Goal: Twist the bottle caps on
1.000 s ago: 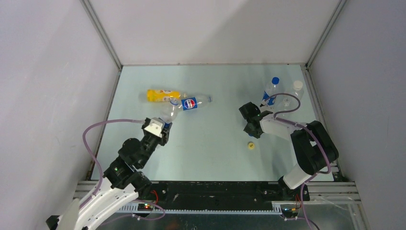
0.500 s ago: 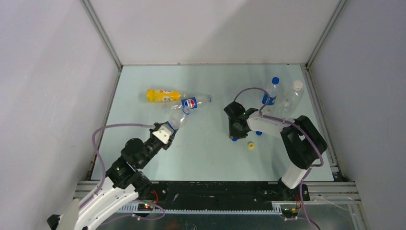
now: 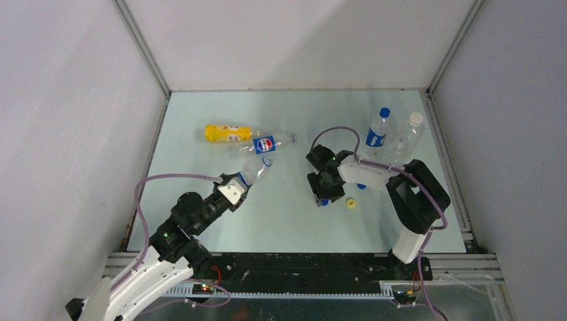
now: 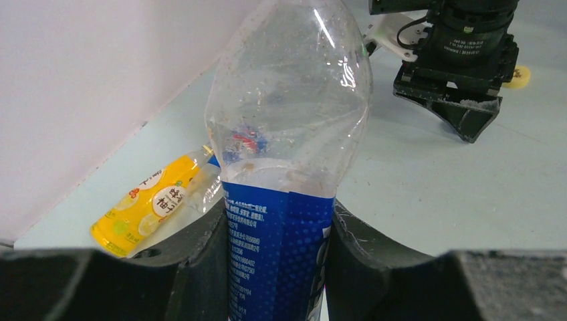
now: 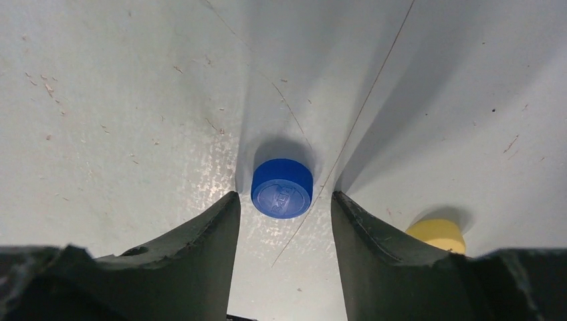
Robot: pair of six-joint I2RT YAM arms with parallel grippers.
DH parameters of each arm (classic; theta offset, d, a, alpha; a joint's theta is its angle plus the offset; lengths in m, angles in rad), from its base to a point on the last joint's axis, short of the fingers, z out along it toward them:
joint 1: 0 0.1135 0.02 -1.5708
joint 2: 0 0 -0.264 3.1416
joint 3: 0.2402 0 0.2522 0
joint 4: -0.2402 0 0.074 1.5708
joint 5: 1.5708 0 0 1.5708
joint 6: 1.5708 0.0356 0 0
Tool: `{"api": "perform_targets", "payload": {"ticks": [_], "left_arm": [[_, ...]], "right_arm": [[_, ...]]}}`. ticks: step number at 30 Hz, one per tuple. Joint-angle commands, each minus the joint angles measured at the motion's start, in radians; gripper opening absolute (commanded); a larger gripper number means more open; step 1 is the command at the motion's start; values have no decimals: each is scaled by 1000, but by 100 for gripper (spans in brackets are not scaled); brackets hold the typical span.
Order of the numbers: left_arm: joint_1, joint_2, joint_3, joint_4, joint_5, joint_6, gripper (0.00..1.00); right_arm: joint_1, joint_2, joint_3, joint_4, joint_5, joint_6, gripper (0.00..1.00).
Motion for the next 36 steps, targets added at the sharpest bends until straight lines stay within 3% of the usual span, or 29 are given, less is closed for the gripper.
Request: {"api": "perform_targets", "payload": {"ticks": [1, 19, 23, 31, 36], "left_arm": [[-3, 18, 28, -4, 24, 24, 41], [-4, 45, 39, -24, 31, 35, 41], [-3, 46, 38, -23, 31, 42, 39], [-4, 67, -5, 60, 4, 44, 39], [-3, 63, -21, 107, 28, 35, 39]], "right_arm": [[-1, 22, 47, -42, -13, -30, 56], [0, 69, 108, -30, -11, -6, 45], [-1, 59, 107, -47, -8, -9, 35], [1, -80, 107, -78, -29, -52, 2], [0, -255, 122, -94, -55, -133, 0]]}}
